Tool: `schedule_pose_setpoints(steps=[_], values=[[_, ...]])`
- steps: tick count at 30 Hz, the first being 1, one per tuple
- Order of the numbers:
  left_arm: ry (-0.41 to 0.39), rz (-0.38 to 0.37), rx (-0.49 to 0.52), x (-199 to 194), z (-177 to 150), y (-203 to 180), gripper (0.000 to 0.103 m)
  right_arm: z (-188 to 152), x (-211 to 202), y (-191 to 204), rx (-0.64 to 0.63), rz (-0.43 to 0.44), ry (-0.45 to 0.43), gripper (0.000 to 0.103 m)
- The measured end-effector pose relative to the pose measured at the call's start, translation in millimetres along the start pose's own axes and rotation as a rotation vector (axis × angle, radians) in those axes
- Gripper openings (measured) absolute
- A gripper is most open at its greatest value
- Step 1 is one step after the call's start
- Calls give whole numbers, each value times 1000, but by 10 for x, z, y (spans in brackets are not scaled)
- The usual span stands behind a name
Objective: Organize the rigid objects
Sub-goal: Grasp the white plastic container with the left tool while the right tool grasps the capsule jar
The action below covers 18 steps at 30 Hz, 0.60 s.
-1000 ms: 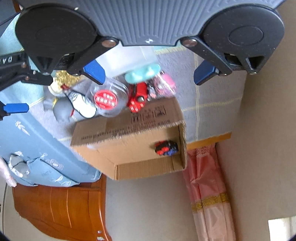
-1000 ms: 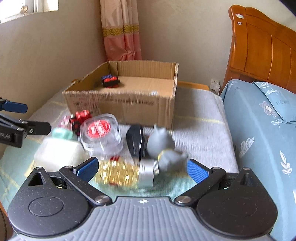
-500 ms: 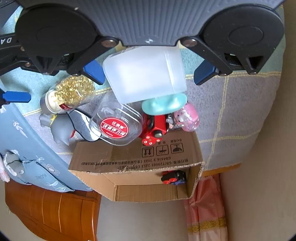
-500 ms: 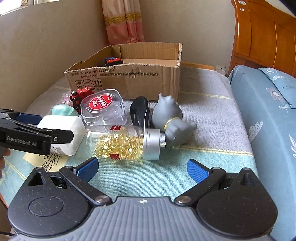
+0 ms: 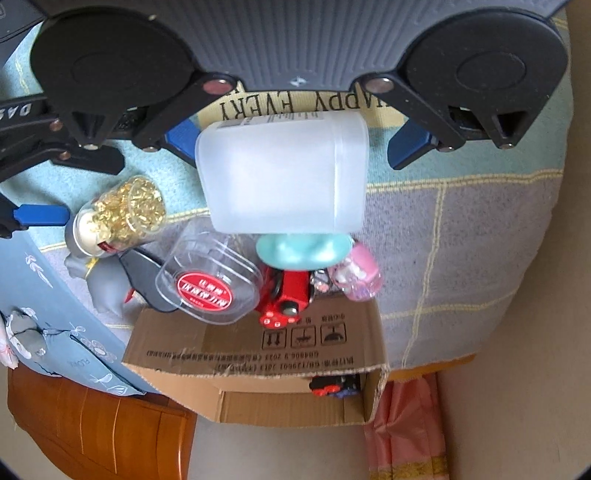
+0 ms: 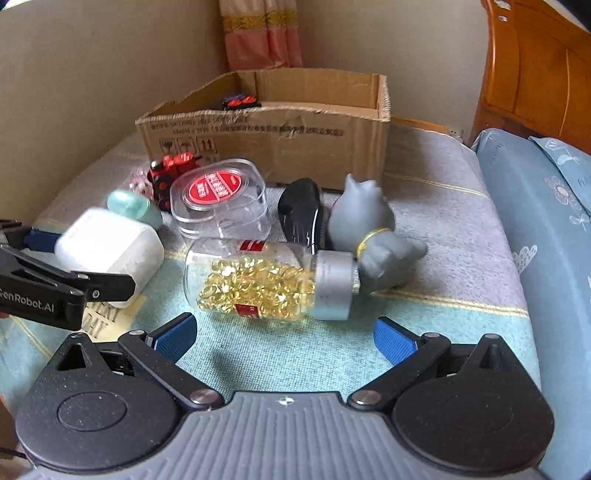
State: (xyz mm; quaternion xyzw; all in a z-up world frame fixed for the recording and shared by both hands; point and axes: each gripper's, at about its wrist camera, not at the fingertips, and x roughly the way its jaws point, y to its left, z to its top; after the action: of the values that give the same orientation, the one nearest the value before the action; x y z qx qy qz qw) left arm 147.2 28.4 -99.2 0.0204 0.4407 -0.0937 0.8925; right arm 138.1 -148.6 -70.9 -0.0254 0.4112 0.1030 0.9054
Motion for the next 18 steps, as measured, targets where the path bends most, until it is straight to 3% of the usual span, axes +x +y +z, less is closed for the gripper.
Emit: schedule_pose_setpoints(steps=[11,16,18], values=[[-8,-2,2,110,14,-16,102,-3,111,112,-40,-49,-10,103],[-17,-22,-6,94,25,-9,98,18,123,128,-30,-57,-18,103],[-25,-33,-9,77,22,14,90,32,133,143,-25,-62,-19,103]])
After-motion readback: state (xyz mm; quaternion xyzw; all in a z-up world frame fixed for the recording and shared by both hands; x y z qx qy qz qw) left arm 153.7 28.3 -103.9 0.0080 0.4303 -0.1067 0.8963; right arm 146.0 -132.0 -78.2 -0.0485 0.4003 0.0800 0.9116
